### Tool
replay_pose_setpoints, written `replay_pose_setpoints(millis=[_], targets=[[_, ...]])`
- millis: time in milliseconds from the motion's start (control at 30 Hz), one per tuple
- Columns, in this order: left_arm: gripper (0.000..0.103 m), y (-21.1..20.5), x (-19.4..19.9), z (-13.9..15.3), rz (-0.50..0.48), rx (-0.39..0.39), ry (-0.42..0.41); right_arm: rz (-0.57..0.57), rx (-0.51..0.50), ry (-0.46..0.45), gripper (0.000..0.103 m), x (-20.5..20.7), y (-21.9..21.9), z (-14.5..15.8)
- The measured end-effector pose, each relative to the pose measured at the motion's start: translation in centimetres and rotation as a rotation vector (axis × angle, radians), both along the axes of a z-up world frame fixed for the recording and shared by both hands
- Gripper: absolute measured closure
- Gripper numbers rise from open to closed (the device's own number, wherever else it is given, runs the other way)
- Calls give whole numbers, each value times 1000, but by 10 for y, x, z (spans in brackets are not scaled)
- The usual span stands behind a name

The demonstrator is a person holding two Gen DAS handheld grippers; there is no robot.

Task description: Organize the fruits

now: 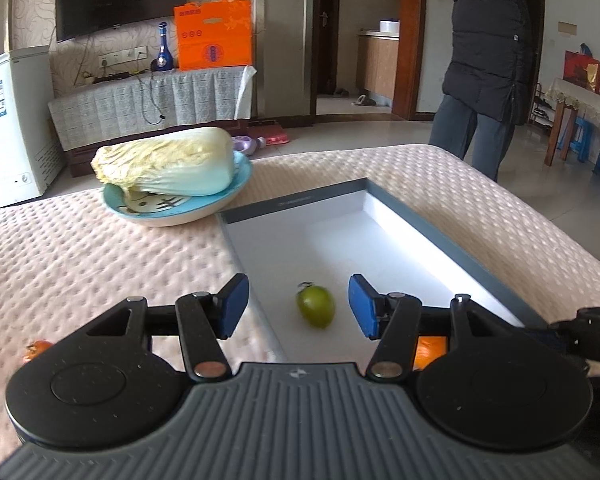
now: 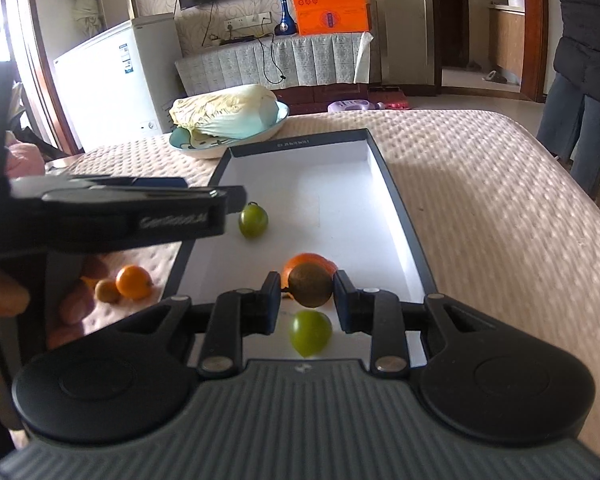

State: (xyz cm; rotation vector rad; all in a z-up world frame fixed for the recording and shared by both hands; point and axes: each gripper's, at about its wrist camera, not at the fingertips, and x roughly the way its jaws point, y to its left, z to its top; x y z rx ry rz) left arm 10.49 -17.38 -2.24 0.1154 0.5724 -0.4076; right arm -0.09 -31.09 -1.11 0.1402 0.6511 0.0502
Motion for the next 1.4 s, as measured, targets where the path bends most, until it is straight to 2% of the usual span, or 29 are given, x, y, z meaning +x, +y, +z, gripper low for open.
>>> replay_pose_setpoints(millis=[367, 633, 733, 767, 1033, 1200, 1400], targets=[[42, 58, -21, 8, 102, 32, 18, -19, 4, -9, 71, 14, 17, -2], [42, 99, -44, 9, 181, 84, 25, -70, 11, -37, 70, 19, 25, -1], [42, 111, -51, 9, 206, 80, 37, -76, 13, -62, 61, 19, 29, 2], [42, 115, -54, 9, 211, 81, 36, -74, 13, -72, 61, 19, 30, 3], [42, 130, -68, 5, 240, 103, 31, -73, 26, -117, 61, 10, 34, 10], [42, 141, -71, 5, 266, 83, 34, -70, 59, -133, 61, -1, 34, 14], [42, 145, -77, 6, 280, 75, 40, -14, 59, -159, 61, -18, 51, 21]])
